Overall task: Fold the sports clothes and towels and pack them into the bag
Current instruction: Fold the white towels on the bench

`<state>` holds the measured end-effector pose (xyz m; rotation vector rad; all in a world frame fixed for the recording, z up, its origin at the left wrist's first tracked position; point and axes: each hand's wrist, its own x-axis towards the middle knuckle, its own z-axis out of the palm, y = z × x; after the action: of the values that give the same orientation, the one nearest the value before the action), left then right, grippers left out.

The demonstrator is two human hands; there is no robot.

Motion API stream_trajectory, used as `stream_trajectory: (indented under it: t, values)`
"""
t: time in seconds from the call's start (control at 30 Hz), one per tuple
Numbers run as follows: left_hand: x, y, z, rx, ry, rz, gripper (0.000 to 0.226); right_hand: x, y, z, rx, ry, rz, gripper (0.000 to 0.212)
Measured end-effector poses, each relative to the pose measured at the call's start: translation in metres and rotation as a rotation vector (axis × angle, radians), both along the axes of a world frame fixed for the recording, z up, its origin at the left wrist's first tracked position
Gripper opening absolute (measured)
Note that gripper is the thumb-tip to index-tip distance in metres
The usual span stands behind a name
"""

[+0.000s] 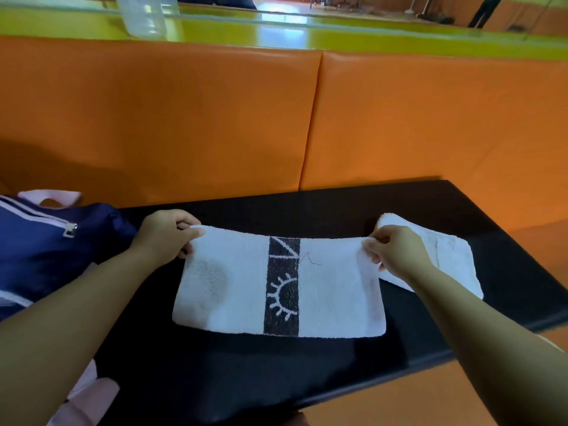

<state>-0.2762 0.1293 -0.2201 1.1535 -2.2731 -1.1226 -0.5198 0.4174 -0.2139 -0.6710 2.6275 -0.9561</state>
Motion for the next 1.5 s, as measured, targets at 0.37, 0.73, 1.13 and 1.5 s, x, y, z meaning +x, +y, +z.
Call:
stream_trajectory:
  t: [0.37,0.73,1.13,1.5]
  values:
    - [-0.016,0.000,-0.035,-0.023,-0.055,0.055,0.024,-0.004,-0.023,-0.027,0.173,0.068,-0.100,0.039]
    - [0.028,0.044,-0.070,-0.271,-0.373,-0.576,0.049,0.100,-0.007,-0.069,0.214,0.404,0.576,0.039]
    - [0.073,0.075,-0.047,-0.626,-0.615,-0.470,0.083,0.112,-0.039,-0.060,0.402,0.617,0.430,0.034]
    - [0.101,0.089,-0.062,-0.424,-0.526,-0.554,0.088,0.184,-0.002,-0.080,0.259,0.448,0.805,0.041]
